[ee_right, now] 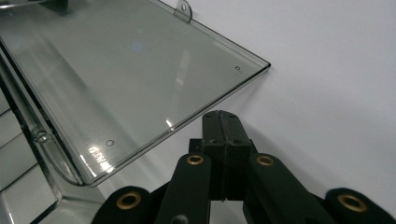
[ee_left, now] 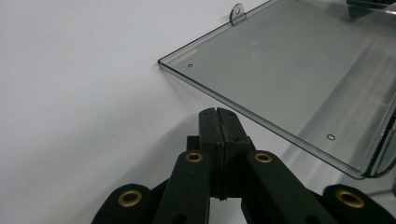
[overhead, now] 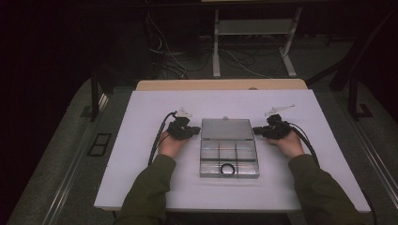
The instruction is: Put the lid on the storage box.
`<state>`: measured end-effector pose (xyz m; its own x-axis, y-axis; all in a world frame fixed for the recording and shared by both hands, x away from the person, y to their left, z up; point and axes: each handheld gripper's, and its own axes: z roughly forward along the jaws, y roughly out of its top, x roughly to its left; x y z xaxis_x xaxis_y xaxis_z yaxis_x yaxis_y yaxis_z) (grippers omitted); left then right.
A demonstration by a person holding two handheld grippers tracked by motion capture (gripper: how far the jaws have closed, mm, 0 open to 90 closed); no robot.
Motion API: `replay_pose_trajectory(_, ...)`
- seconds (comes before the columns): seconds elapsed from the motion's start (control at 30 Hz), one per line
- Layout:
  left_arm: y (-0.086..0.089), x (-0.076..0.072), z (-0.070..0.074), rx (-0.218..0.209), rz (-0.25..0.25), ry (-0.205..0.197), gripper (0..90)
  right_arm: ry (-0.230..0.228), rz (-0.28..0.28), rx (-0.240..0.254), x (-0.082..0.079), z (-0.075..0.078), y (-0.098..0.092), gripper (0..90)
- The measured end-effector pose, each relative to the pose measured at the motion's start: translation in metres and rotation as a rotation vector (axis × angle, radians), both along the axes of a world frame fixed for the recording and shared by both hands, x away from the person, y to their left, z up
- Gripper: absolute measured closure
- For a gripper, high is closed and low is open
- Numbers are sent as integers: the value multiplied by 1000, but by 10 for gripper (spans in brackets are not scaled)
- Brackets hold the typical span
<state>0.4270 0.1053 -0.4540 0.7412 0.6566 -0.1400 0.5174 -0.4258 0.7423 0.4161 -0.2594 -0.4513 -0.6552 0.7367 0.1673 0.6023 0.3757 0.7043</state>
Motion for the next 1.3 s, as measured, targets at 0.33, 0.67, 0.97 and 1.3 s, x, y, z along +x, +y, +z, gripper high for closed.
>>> replay_pose_trajectory(0.33,-3,0,-1,-4,-6,11,890,16,8,-15,0,-2,4,891)
replay_pose_trajectory(0.67,-3,1,-3,-27,-1,17,890,19,4,3,1,-2,3,891)
replay_pose_trajectory(0.97,-9,1,-3,-34,-10,15,890,17,5,21,3,-1,5,891)
replay_pose_trajectory(1.3,-14,7,2,-54,-12,12,890,6,-5,47,11,3,10,891)
